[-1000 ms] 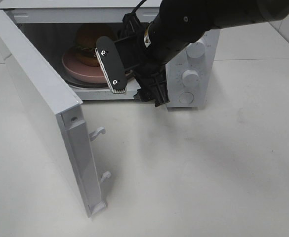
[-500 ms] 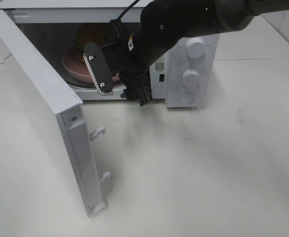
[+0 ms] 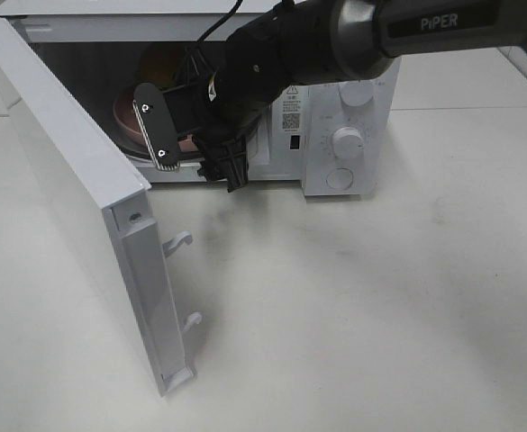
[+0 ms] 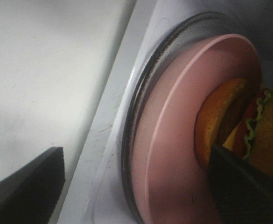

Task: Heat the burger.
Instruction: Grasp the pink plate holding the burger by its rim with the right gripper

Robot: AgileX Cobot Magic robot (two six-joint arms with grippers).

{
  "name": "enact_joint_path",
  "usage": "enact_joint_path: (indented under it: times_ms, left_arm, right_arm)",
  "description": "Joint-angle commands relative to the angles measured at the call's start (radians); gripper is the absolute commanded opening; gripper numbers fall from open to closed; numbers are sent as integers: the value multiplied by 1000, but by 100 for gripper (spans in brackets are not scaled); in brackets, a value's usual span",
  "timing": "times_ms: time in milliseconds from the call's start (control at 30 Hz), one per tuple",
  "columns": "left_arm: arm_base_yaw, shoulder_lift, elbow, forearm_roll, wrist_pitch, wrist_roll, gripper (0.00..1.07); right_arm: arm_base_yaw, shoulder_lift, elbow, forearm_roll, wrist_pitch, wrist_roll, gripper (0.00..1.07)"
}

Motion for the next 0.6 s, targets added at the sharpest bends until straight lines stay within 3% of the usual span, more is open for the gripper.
enact_joint_path:
  times_ms: [33,267,600]
  left_arm:
    - [0,-4,2,-1,-15,-1,100]
    - [0,-4,2,-1,-15,-1,100]
    - [0,-4,2,-1,-15,0,100]
  right_arm:
    - [-1,22,-43,5,18,45,80]
    - [-1,114,-169,9,97,50,79]
    - [-25,185,-234,86,117,51,76]
